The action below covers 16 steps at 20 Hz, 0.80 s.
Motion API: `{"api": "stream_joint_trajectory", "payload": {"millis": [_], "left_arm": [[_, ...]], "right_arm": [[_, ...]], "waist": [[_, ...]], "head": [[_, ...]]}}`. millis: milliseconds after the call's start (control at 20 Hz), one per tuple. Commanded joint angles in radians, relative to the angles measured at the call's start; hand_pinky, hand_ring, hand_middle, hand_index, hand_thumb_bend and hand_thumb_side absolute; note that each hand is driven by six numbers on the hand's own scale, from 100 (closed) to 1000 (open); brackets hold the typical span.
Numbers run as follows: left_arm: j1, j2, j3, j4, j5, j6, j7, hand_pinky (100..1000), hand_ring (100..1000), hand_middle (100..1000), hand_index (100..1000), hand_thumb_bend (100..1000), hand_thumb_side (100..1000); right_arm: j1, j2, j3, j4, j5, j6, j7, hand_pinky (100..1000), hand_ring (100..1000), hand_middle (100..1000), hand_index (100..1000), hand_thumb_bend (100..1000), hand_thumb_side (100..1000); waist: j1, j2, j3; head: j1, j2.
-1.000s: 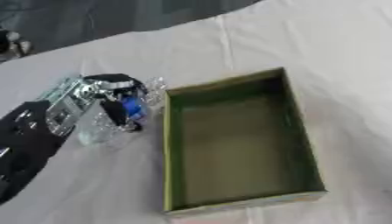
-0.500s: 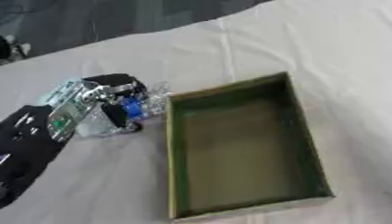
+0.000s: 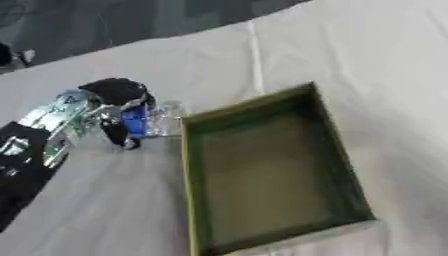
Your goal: Pick up objects on the table and place them in the box.
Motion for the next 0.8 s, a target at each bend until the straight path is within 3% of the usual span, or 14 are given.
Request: {"api": "stream_joint_trajectory", "payload": {"millis": [50, 550, 800], "left_arm": [[-0.002, 0.082, 0.044, -0.049, -0.038, 0.01, 0.02, 100, 202, 100, 332, 513, 100], [0.03, 0.153, 0.089, -0.122, -0.049, 0.044, 0.028, 100, 212, 100, 344, 507, 100], [0.05, 0.199, 0.132, -0.231, -0.009, 0.084, 0.037, 100, 237, 104, 370, 533, 100]], "right_arm": [[-0.006, -0.014, -0.007, -0.011, 0.0, -0.001, 0.002, 699, 774, 900, 773, 377, 1000], [-0.009, -0.01, -0.007, -0.002, -0.001, -0.009, 0.008, 698, 769, 891, 765, 382, 1000], [-0.011, -0.008, -0.007, 0.003, 0.0, -0.01, 0.009, 698, 768, 889, 763, 383, 1000]], "waist": [[-0.015, -0.021, 0.006], [-0.026, -0.025, 0.014], [-0.03, -0.028, 0.018]], "head": [[-0.011, -0.004], [-0.025, 0.006], [-0.033, -0.002]]}}
